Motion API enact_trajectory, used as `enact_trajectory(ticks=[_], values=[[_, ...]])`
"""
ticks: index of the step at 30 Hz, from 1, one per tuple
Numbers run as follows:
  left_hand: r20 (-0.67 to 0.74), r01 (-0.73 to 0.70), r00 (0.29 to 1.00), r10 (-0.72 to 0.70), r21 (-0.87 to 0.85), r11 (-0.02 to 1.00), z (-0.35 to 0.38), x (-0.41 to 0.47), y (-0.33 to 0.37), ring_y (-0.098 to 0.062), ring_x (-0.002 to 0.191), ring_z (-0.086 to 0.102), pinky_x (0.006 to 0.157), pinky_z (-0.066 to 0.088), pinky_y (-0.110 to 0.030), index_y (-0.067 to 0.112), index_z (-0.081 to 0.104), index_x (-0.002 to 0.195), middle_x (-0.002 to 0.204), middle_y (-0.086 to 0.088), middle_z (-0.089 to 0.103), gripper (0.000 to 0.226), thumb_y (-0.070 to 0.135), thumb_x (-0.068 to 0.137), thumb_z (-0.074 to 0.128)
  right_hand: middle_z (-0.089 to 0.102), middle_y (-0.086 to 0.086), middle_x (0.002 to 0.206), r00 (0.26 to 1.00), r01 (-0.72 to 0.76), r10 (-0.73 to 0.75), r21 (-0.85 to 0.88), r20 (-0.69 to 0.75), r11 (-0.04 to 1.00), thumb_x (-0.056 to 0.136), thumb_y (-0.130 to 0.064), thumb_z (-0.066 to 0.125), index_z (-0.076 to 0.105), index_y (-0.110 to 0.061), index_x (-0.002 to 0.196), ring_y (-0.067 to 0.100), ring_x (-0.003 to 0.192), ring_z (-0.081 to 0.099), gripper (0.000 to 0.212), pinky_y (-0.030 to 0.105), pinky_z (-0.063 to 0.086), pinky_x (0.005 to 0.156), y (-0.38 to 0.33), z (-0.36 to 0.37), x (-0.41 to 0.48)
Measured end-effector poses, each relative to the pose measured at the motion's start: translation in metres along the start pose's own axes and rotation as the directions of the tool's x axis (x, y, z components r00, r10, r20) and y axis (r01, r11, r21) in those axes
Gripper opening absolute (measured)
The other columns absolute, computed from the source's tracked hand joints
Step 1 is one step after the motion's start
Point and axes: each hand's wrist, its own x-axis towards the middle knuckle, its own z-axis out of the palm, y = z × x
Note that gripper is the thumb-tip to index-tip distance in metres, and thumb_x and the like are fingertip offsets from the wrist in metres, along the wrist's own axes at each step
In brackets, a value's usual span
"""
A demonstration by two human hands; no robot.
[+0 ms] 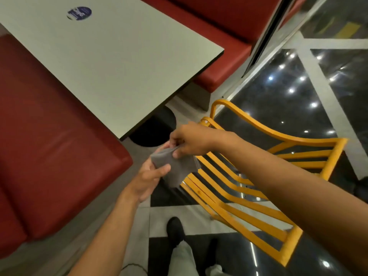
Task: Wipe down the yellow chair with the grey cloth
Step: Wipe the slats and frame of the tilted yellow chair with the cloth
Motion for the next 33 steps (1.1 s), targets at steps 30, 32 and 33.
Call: enact_trajectory(ticks=[30,32,33], values=[[-0.079,0.071,0.997,0.021,0.965,0.254,0.021,0.084,-0.265,-0.004,0.144,-0.039,0.128,-0.012,-0.042,0.03,-0.013,0.158,0.16,0.011,-0.025,0.063,0.042,0.111,0.028,0.067,-0.001,0.133,0.916,-0.369,0.379,0.1,-0.133,0.924,0.096,-0.046,0.062,0.065,-0.026,0.132,0.02,0.125,0.059,0.042,0.037,0.053,0.095,0.141,0.183,-0.072],[-0.06,0.047,0.998,0.028,0.938,0.344,0.042,0.073,-0.285,0.0,0.146,-0.037,0.128,-0.013,-0.042,0.033,-0.009,0.159,0.163,0.014,-0.023,0.061,0.041,0.111,0.027,0.067,-0.001,0.133,0.922,-0.356,0.365,0.089,-0.131,0.93,0.097,-0.045,0.062,0.065,-0.025,0.132,0.02,0.125,0.059,0.041,0.035,0.05,0.093,0.141,0.186,-0.074],[-0.062,0.047,0.998,0.024,0.917,0.397,0.052,0.067,-0.294,0.002,0.147,-0.035,0.128,-0.013,-0.042,0.032,-0.003,0.162,0.164,0.014,-0.02,0.06,0.04,0.111,0.028,0.067,-0.002,0.133,0.924,-0.349,0.358,0.087,-0.133,0.933,0.097,-0.045,0.062,0.065,-0.025,0.132,0.02,0.125,0.059,0.041,0.034,0.049,0.093,0.14,0.187,-0.076]])
